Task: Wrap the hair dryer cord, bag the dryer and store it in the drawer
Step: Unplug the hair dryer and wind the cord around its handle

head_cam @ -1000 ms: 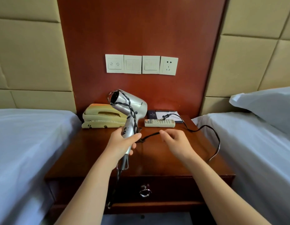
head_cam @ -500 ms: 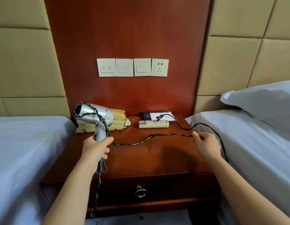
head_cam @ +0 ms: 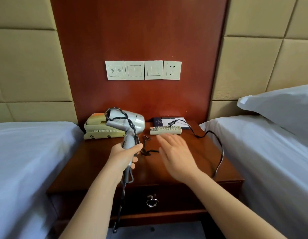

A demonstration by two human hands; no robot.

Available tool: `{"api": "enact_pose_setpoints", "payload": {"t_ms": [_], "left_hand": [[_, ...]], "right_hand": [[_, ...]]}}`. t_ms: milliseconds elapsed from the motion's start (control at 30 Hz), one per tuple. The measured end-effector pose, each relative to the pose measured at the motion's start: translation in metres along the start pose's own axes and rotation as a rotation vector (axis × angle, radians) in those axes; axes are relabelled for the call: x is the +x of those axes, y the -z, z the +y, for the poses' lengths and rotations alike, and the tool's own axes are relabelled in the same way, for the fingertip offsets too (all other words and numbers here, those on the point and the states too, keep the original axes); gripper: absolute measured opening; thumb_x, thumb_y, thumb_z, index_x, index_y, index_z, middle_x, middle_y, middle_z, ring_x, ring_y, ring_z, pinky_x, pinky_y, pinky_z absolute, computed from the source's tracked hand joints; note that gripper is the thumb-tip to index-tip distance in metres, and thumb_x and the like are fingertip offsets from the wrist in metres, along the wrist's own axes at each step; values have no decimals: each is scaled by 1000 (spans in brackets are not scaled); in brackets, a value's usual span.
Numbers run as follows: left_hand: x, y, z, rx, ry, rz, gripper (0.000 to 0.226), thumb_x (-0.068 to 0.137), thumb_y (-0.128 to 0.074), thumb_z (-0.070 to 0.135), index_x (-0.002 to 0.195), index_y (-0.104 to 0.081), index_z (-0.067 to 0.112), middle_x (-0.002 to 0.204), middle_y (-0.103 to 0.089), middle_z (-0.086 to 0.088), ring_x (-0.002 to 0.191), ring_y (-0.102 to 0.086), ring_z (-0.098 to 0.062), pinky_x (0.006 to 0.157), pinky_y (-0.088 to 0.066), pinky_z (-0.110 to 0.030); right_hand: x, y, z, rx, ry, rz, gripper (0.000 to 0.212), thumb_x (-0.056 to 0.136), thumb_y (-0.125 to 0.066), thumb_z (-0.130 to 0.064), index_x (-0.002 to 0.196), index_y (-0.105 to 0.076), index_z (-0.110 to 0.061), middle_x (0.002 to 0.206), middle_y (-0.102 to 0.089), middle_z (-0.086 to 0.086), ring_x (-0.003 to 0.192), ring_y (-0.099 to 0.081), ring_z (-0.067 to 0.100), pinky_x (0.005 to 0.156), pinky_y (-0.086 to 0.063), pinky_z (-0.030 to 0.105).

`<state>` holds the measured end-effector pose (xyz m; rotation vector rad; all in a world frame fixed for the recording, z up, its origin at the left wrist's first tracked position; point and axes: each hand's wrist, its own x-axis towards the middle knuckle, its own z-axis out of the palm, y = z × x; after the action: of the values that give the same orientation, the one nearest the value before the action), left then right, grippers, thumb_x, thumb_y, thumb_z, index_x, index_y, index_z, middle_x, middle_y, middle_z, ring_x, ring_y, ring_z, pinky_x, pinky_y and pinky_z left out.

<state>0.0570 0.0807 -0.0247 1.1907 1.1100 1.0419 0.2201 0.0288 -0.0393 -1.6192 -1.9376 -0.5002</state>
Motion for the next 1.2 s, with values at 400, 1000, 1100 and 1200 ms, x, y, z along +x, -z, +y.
{"api": "enact_pose_setpoints", "payload": {"t_ms": [400, 1000, 1100, 1200], "left_hand": [[-8, 2, 2, 78, -2, -183, 16, 85, -68, 16, 91, -58, 5, 67, -49, -3, 46, -46, -11, 36, -34, -19], [21, 79, -9, 27, -47, 410, 25, 84, -67, 5, 102, -50, 2, 66, -50, -10, 48, -46, -18, 30, -34, -18], [24, 91, -15, 39, -31, 425, 22, 85, -66, 4, 101, -51, 2, 65, -49, -11, 47, -44, -19, 27, -31, -17], [26, 95, -15, 93, -67, 442, 24, 85, -67, 5, 101, -49, 3, 66, -49, -10, 48, -46, -21, 27, -32, -19]], "right_hand": [[11, 7, -12, 526, -55, -250, 24, 93, -50, -24, 72, -53, -14, 68, -61, 2, 64, -54, 15, 64, -42, 32], [-15, 45, 92, 7, -484, 104, 40, 93, -45, -42, 66, -54, -15, 63, -59, 7, 73, -61, 36, 54, -35, 32], [-20, 36, 100, -129, -459, 81, 43, 93, -45, -45, 73, -63, -12, 68, -66, 11, 71, -62, 36, 55, -40, 32], [-24, 35, 106, -193, -517, 93, 41, 93, -47, -45, 80, -68, -13, 77, -70, 13, 78, -63, 41, 58, -37, 31]]}}
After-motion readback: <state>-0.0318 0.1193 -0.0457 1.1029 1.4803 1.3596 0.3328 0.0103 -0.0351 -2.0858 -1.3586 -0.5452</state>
